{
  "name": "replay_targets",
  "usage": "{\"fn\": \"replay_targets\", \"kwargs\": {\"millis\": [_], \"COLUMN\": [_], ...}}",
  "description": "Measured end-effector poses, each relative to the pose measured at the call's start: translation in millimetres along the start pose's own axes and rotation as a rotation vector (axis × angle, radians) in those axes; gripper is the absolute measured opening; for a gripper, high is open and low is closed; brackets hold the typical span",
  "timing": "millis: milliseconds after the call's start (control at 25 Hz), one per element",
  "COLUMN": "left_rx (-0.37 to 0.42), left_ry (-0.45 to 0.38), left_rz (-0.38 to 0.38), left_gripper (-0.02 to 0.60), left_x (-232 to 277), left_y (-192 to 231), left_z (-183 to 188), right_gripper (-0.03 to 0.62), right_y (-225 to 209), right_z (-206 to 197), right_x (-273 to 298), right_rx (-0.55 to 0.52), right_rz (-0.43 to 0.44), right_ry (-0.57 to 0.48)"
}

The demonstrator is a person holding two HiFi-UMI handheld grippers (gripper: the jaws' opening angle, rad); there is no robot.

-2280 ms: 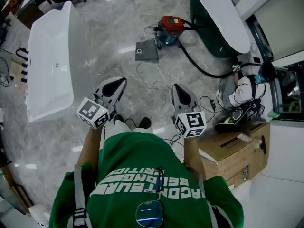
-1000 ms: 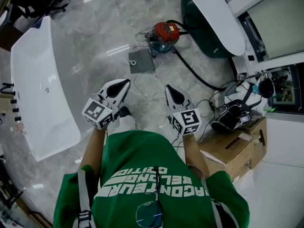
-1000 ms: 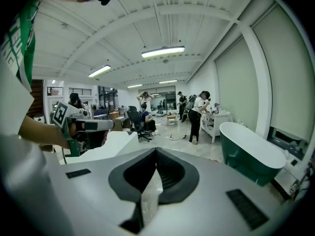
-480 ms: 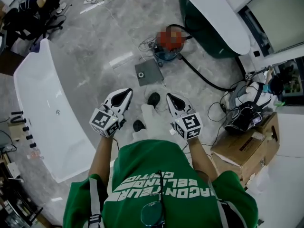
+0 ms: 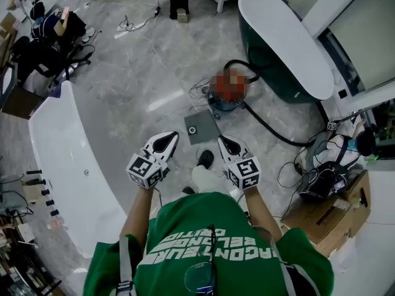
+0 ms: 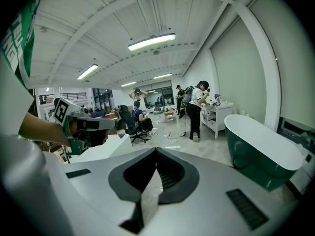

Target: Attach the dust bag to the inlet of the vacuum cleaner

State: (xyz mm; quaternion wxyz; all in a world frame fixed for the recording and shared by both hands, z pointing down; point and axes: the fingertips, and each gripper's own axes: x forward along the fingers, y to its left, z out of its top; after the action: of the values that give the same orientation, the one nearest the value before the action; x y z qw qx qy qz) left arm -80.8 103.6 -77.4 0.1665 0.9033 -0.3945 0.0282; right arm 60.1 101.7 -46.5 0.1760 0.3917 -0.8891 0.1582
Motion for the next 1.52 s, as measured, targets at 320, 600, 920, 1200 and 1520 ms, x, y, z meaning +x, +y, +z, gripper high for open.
{"fn": "replay_targets", "kwargs": {"millis": [320, 600, 920, 1200, 1520], "left_rx": [0.028, 0.033, 0.031, 0.037, 0.019], "left_ry": [0.037, 0.078, 0.105, 0.152, 0.203], "left_rz": [-0.001, 0.024, -0.019, -0.112, -0.189], "left_gripper": [0.003, 0.003, 0.003, 0.003, 0.003], "left_x": [52, 75, 91, 104, 130], "left_y": [38, 75, 99, 130, 180], "left_z": [11, 8, -17, -62, -147], "right_gripper": [0.008, 0.008, 0.008, 0.008, 0.008], "right_y": [-48, -73, -79, -86, -101], "right_z": [19, 12, -4, -35, -113], "right_x": [49, 82, 119, 154, 209], "right_rx": [0.0, 0.008, 0.02, 0.043, 0.051], "right_rz": [0.041, 0.076, 0.082, 0.04, -0.005], "right_ry": [0.005, 0.048, 0.077, 0.105, 0.141]}}
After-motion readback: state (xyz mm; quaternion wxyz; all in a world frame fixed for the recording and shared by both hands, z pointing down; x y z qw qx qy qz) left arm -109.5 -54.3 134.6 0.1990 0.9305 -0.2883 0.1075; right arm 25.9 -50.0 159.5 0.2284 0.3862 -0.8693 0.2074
